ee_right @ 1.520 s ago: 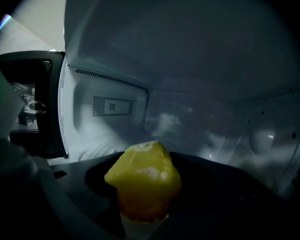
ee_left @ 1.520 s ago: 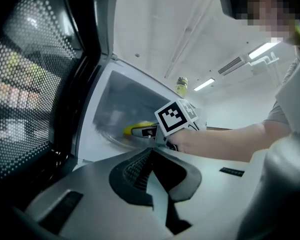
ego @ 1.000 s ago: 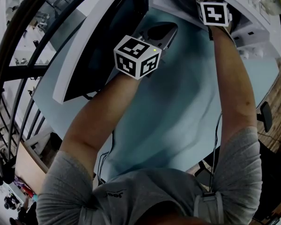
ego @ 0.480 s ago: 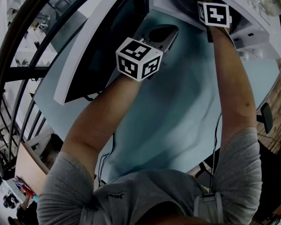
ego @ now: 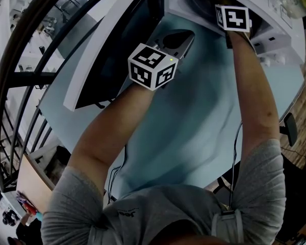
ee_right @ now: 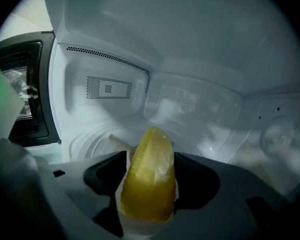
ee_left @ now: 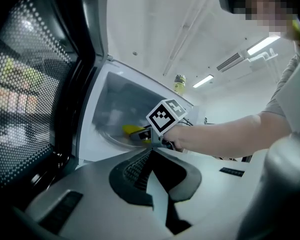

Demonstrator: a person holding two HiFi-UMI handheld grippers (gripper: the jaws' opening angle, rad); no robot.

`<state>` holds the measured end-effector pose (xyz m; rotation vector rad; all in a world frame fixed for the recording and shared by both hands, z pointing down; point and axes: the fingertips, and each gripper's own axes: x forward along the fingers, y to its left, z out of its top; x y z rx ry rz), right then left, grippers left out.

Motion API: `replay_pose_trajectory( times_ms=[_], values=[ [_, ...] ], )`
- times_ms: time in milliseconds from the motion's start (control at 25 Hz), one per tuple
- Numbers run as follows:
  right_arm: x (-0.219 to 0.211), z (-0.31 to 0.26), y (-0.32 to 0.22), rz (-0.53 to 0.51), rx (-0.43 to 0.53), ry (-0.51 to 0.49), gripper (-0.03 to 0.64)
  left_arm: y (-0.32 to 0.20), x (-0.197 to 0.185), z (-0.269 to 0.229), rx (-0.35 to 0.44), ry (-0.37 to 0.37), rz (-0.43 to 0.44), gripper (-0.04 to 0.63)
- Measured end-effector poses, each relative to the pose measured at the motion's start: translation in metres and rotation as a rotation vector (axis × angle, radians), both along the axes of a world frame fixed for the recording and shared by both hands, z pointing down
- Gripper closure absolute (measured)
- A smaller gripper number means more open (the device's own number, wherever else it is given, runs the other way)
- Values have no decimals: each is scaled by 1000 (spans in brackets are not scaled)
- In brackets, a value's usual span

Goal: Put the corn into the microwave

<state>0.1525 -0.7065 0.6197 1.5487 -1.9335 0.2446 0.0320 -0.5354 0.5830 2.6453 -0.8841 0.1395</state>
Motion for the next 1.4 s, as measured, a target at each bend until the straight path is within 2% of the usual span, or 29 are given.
replay_pose_trajectory(
  times_ms=[200, 680, 1080, 1400],
  values=[
    [-3, -8, 2, -5, 24, -18, 308, 2, -3, -4, 3, -11, -3, 577],
    [-9, -36, 36, 6, 92, -110, 304, 19, -5, -15, -3, -32, -15, 577],
    [-26, -46, 102, -5, 73, -257, 304, 52, -15, -47, -1, -44, -32, 577],
    [-38, -65, 167, -42, 64, -332, 304, 95, -36, -79, 10, -56, -65, 577]
  ],
)
